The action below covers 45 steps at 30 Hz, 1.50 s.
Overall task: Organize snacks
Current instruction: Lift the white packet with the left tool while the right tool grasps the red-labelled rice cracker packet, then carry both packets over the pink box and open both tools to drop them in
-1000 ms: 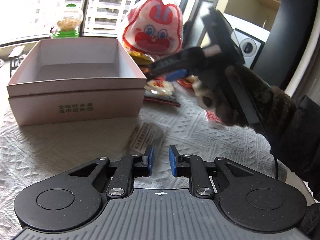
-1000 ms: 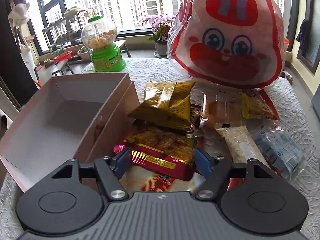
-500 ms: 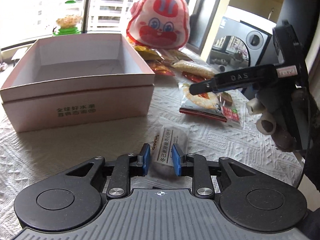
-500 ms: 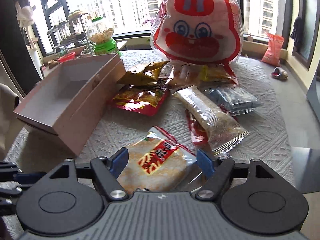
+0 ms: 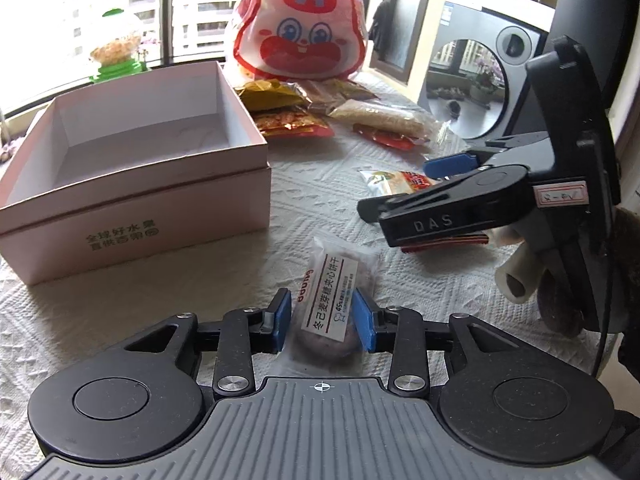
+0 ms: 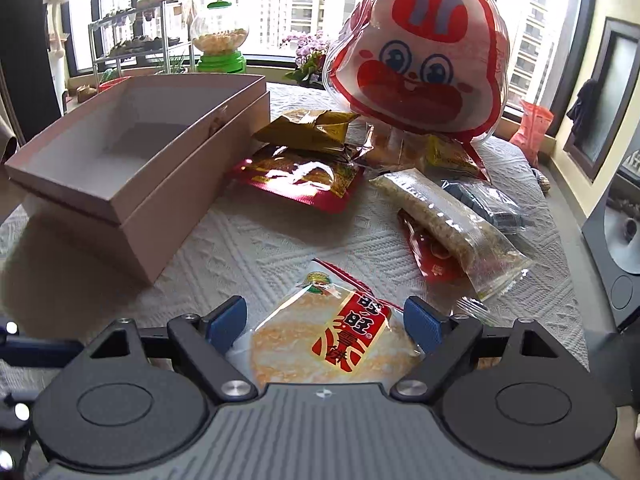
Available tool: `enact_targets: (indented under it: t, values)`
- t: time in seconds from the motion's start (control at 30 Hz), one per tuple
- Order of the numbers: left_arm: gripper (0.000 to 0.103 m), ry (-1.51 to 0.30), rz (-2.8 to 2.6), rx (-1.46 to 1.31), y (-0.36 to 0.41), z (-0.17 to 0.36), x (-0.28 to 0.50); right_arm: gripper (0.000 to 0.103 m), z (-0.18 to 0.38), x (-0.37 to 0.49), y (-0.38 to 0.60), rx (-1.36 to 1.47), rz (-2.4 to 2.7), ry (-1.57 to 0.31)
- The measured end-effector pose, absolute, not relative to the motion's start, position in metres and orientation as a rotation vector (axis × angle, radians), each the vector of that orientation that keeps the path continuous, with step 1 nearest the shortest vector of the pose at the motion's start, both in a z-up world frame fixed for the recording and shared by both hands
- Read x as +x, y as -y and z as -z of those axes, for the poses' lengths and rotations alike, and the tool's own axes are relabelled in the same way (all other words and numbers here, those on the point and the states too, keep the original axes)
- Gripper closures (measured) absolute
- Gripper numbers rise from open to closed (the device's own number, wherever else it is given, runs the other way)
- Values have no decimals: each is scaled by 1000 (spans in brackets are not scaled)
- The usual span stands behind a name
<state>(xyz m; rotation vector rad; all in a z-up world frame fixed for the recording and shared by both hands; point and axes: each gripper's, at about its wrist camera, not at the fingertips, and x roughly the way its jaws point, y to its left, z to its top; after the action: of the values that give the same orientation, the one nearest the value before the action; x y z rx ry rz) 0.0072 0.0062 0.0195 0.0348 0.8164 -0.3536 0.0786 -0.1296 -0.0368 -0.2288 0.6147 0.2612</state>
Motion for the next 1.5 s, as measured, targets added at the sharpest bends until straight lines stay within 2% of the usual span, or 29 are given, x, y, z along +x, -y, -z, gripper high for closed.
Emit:
enact_targets:
  t: [0.07, 0.27, 0.4, 0.47, 0.53, 0.67, 0.8, 0.83, 0.9, 1.03, 1.3, 1.5]
  values:
    - [53, -820, 354, 76, 3, -18, 7, 17, 39, 70, 140, -239, -249, -602]
    - [48, -804, 349, 155, 20, -14, 9, 17, 39, 45, 176, -153, -262, -572]
    - [49, -788, 352, 173, 25, -14, 12, 17, 31, 25, 192, -102, -308, -533]
    - [57, -785, 365, 189, 28, -14, 10, 17, 31, 23, 198, -74, -293, -536]
    - [59, -791, 381, 185, 26, -16, 4, 17, 33, 27, 202, -20, -284, -569]
    - [59, -793, 341, 160, 12, -16, -9, 17, 42, 42, 195, 37, -294, -637]
    - [59, -803, 299, 120, -3, -19, -14, 16, 45, 53, 164, -68, -243, -632]
    - [60, -804, 298, 113, -5, -20, -16, 17, 44, 53, 157, -100, -236, -634]
    - [60, -801, 302, 105, -8, -24, -20, 27, 41, 47, 144, -147, -290, -637]
    - [60, -774, 298, 101, -10, -32, -30, 31, 27, 19, 136, -168, -402, -613]
    - [60, -570, 251, -2, -42, -93, -47, 31, -37, -35, 149, -138, -477, -432]
    - [59, -341, 154, -120, -84, -146, 2, 31, -84, -42, 146, -92, -517, -291]
